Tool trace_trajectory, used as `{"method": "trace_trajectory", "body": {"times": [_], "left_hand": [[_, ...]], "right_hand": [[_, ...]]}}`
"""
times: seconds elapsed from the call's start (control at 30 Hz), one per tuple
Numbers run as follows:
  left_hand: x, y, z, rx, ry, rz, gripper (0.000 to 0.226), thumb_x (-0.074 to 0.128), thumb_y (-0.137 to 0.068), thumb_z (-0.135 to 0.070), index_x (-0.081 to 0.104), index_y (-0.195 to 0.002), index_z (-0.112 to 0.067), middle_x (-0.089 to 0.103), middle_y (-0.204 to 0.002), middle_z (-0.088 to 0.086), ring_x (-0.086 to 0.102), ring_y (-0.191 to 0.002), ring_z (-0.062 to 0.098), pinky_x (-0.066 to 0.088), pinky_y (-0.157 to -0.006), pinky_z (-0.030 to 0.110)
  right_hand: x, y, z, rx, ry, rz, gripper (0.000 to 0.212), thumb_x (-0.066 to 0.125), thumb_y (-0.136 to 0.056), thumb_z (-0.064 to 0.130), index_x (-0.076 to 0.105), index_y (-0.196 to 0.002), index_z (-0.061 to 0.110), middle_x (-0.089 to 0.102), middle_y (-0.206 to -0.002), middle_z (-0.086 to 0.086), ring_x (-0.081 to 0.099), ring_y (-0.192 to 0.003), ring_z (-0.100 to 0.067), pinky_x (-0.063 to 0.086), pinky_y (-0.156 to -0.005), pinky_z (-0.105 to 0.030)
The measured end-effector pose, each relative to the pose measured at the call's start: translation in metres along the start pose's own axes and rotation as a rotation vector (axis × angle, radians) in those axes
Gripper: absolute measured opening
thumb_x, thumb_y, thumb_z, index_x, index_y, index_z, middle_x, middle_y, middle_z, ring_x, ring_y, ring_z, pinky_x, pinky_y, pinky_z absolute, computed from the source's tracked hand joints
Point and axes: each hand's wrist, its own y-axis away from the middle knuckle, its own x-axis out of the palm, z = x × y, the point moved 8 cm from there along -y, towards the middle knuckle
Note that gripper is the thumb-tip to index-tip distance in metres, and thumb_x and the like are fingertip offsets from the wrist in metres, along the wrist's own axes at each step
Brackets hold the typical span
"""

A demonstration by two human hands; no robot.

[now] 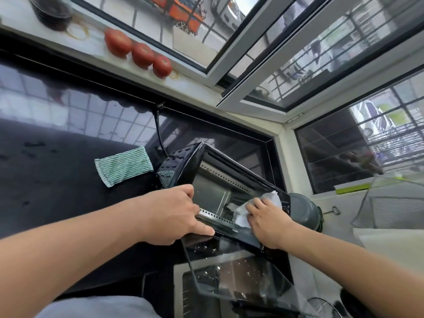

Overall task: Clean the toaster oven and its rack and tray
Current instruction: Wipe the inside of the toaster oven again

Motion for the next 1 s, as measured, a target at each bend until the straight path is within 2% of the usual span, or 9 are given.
{"method": "trace_trajectory", "body": {"times": [0.13,0.23,0.33,0.47,0.53,0.67,0.8,0.9,1.0], "left_hand": [[0.004,0.001,-0.002,0.008,0.01,-0.014,0.066,0.044,-0.099,-0.016,0.03,-0.159,-0.04,0.045,-0.084,-0.002,0.046,-0.077,0.023,0.03,-0.101,0.038],[0.005,0.001,-0.002,0.009,0.018,-0.023,0.064,0.044,-0.1,-0.017,0.032,-0.158,-0.039,0.046,-0.083,-0.002,0.042,-0.075,0.022,0.03,-0.099,0.038],[0.008,0.002,-0.001,0.004,0.019,-0.016,0.064,0.044,-0.099,-0.016,0.034,-0.158,-0.039,0.048,-0.081,-0.001,0.042,-0.073,0.022,0.033,-0.098,0.038],[0.005,0.001,0.001,-0.006,0.04,0.014,0.067,0.045,-0.097,-0.015,0.033,-0.158,-0.039,0.043,-0.082,-0.002,0.043,-0.075,0.022,0.033,-0.1,0.038],[0.003,0.0,0.001,-0.011,0.034,0.015,0.068,0.046,-0.096,-0.014,0.034,-0.158,-0.039,0.043,-0.082,-0.002,0.045,-0.076,0.023,0.034,-0.1,0.038],[0.001,0.001,0.0,-0.023,0.023,0.034,0.069,0.045,-0.096,-0.014,0.032,-0.159,-0.039,0.046,-0.084,-0.001,0.052,-0.081,0.025,0.033,-0.102,0.038],[-0.002,0.001,-0.001,-0.032,0.011,0.019,0.069,0.042,-0.097,-0.013,0.03,-0.16,-0.04,0.056,-0.087,0.0,0.056,-0.083,0.026,0.034,-0.103,0.038],[-0.002,0.002,0.0,-0.035,0.011,0.0,0.07,0.04,-0.096,-0.011,0.031,-0.159,-0.04,0.057,-0.087,0.001,0.055,-0.081,0.026,0.033,-0.101,0.037],[-0.003,0.0,0.0,-0.036,0.009,-0.003,0.069,0.037,-0.097,-0.013,0.028,-0.159,-0.041,0.059,-0.091,0.001,0.057,-0.084,0.027,0.033,-0.104,0.038]], "right_hand": [[0.021,-0.045,0.008,-0.061,-0.001,0.23,0.047,0.048,-0.096,0.025,0.049,-0.141,0.009,0.025,-0.152,-0.019,0.021,-0.14,-0.038,0.025,-0.112,-0.05],[0.033,-0.083,0.016,-0.114,-0.067,0.341,0.067,0.065,-0.084,0.017,0.038,-0.146,0.02,0.016,-0.155,-0.018,0.016,-0.144,-0.041,0.028,-0.114,-0.053],[0.032,-0.104,0.02,-0.147,-0.028,0.359,0.068,0.055,-0.09,0.013,0.028,-0.151,0.022,0.015,-0.156,-0.018,0.017,-0.144,-0.046,0.034,-0.11,-0.057],[0.022,-0.103,0.019,-0.11,-0.029,0.311,0.06,0.048,-0.095,0.014,0.03,-0.151,0.022,0.018,-0.157,-0.013,0.019,-0.145,-0.041,0.029,-0.114,-0.054],[0.016,-0.091,0.018,-0.085,-0.045,0.284,0.057,0.048,-0.095,0.013,0.033,-0.149,0.017,0.023,-0.154,-0.017,0.022,-0.144,-0.039,0.025,-0.115,-0.053],[0.008,-0.051,0.012,-0.033,-0.033,0.223,0.041,0.042,-0.099,0.022,0.053,-0.138,0.011,0.032,-0.15,-0.021,0.025,-0.138,-0.039,0.028,-0.113,-0.05],[-0.008,0.006,0.003,-0.003,0.022,0.121,0.042,0.036,-0.1,0.028,0.059,-0.129,0.008,0.048,-0.132,-0.021,0.037,-0.122,-0.036,0.033,-0.1,-0.045],[-0.013,0.04,0.0,-0.049,0.003,0.091,0.043,0.034,-0.1,0.026,0.06,-0.127,0.005,0.048,-0.127,-0.019,0.037,-0.121,-0.038,0.033,-0.104,-0.047],[-0.003,0.047,0.004,-0.114,-0.069,0.081,0.051,0.032,-0.099,0.039,0.059,-0.129,0.007,0.048,-0.129,-0.013,0.036,-0.124,-0.037,0.03,-0.109,-0.048]]}}
